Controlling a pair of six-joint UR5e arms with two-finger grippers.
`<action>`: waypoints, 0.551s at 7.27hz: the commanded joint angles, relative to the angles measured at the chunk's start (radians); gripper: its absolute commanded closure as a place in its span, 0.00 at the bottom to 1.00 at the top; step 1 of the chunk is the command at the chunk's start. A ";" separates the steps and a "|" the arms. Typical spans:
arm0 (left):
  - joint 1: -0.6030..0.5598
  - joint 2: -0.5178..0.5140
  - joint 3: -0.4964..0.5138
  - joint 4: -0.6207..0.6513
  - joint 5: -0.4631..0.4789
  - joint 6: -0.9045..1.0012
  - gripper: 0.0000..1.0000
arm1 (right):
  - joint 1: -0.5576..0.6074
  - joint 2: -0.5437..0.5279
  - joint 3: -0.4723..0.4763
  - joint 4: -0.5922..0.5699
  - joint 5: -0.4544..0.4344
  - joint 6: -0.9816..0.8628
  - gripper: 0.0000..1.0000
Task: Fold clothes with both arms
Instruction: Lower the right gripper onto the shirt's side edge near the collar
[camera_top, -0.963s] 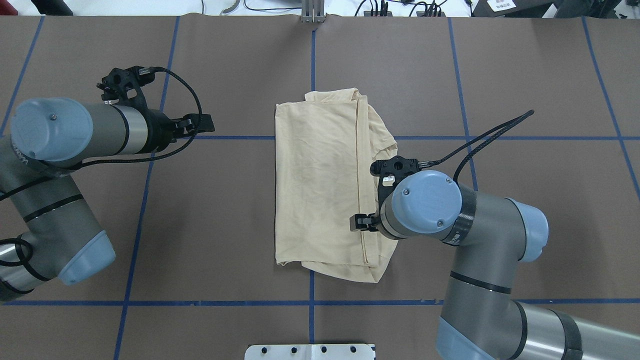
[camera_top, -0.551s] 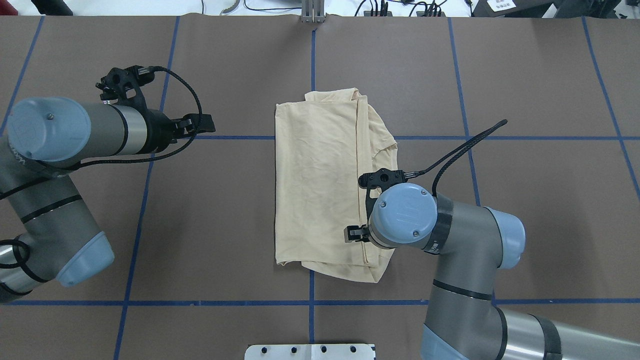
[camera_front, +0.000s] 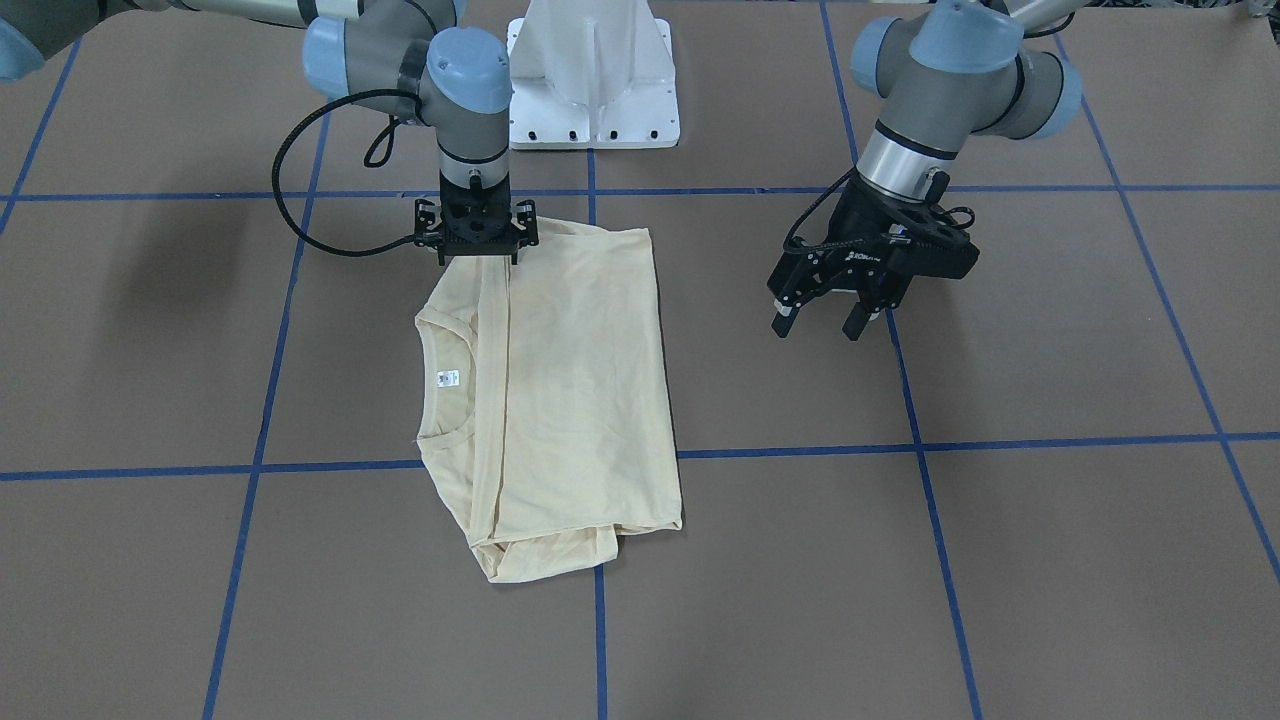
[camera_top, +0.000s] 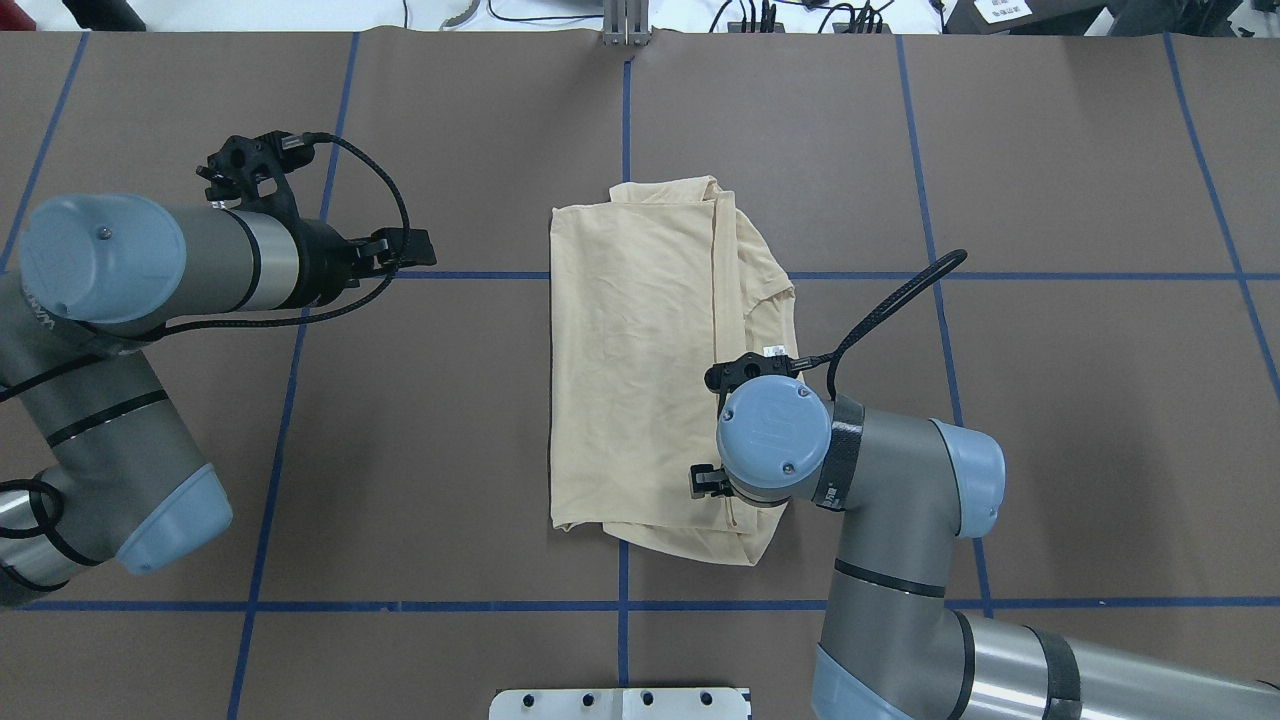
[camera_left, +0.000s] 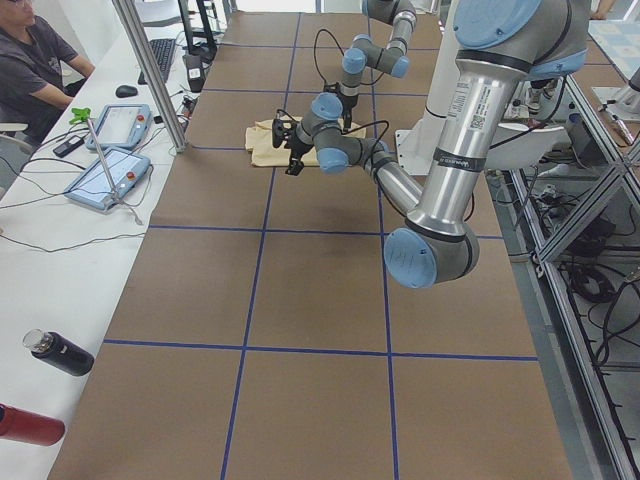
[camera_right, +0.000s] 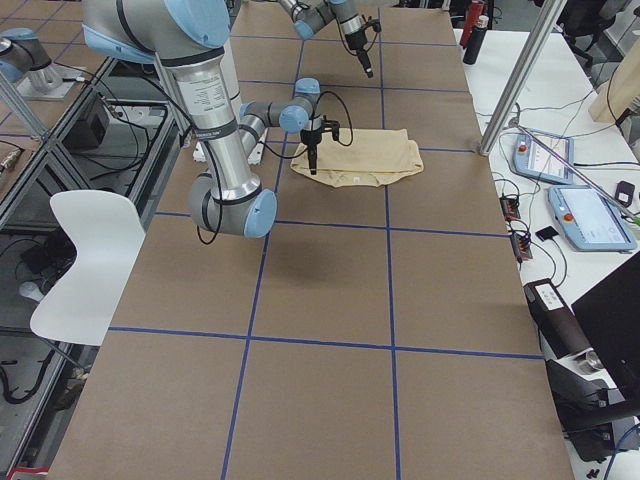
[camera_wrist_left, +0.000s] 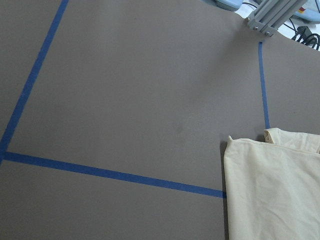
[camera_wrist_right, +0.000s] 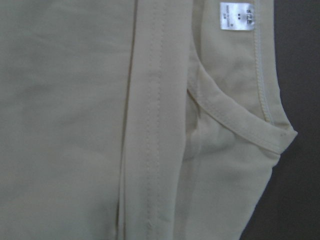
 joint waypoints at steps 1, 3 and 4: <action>0.002 -0.004 0.007 -0.001 0.000 -0.003 0.00 | -0.002 -0.004 -0.004 -0.012 0.001 -0.002 0.00; 0.002 -0.004 0.011 -0.001 0.000 -0.003 0.00 | -0.002 0.006 0.001 -0.010 0.003 -0.002 0.00; 0.002 -0.004 0.011 -0.001 0.000 -0.003 0.00 | -0.007 0.006 -0.001 -0.009 0.003 -0.002 0.00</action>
